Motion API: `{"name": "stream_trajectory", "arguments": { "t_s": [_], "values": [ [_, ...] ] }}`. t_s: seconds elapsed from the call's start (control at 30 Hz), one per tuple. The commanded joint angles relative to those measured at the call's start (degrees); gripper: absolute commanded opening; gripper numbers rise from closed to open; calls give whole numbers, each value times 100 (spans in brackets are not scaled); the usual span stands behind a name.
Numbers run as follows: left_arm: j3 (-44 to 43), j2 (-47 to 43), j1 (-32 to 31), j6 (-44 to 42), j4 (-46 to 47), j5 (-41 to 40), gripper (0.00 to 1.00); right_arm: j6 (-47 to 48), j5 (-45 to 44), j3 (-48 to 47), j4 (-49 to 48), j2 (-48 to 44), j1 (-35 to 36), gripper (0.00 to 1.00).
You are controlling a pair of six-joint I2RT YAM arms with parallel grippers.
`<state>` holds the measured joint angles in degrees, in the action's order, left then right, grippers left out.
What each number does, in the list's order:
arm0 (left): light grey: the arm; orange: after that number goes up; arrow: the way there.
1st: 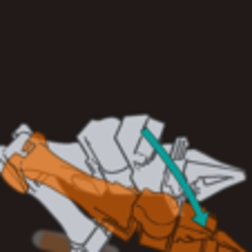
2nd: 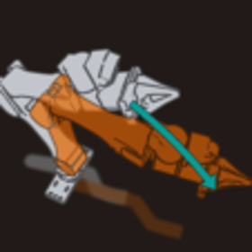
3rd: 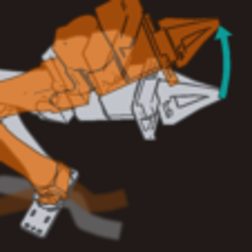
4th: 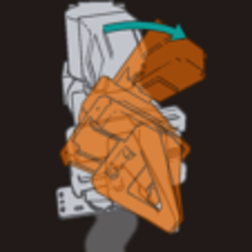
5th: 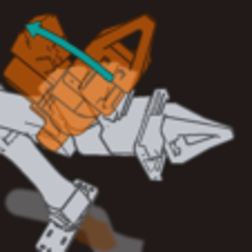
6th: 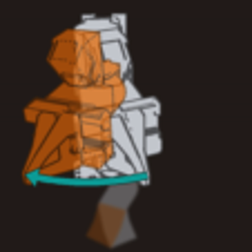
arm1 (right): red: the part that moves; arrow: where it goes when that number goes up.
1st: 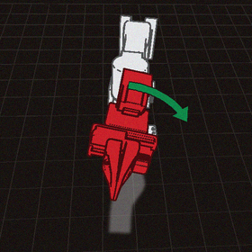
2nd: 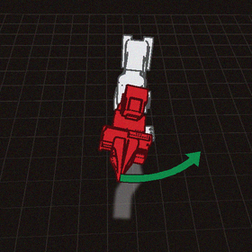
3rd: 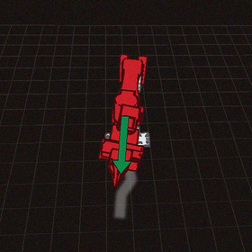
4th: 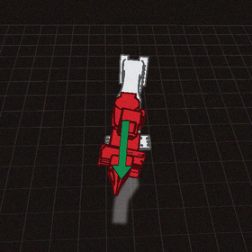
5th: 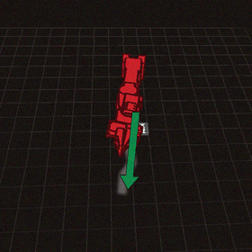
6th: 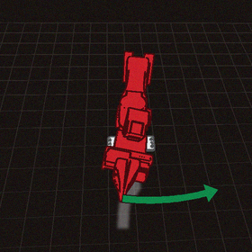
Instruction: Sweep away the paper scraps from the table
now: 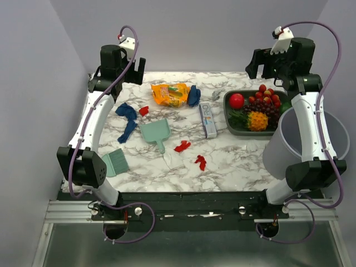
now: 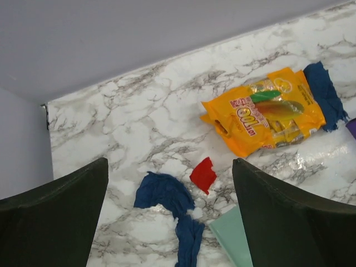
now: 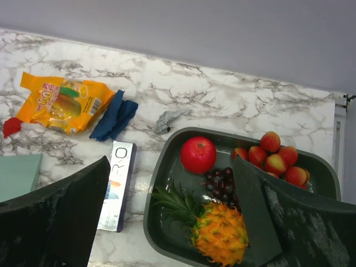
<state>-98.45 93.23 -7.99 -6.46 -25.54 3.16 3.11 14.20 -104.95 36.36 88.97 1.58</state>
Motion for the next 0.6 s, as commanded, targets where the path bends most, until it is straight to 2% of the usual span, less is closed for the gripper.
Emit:
{"name": "stream_trajectory", "arguments": {
  "t_s": [0.0, 0.1, 0.13, 0.2, 0.4, 0.57],
  "values": [
    [361, -383, 17, -285, -363, 115, 99, 425, 126, 351, 21, -20, 9, 100],
    [792, -787, 25, -733, -661, 343, 99, 1215, 793, 649, 81, -178, 9, 100],
    [1002, -885, 25, -1021, -776, 378, 99, 1740, 1074, 703, 178, -256, 26, 100],
    [1222, -1078, 25, -1339, -1257, 527, 99, 2087, 1760, 983, 328, -362, 52, 100],
    [1750, -1254, 183, -2148, -2883, 501, 99, 2922, 1578, 1616, 591, -600, 1044, 100],
    [2444, -1412, 438, -2763, -3659, 265, 98, 3292, 1586, 2363, 679, -749, 1695, 96]
  ]
}}
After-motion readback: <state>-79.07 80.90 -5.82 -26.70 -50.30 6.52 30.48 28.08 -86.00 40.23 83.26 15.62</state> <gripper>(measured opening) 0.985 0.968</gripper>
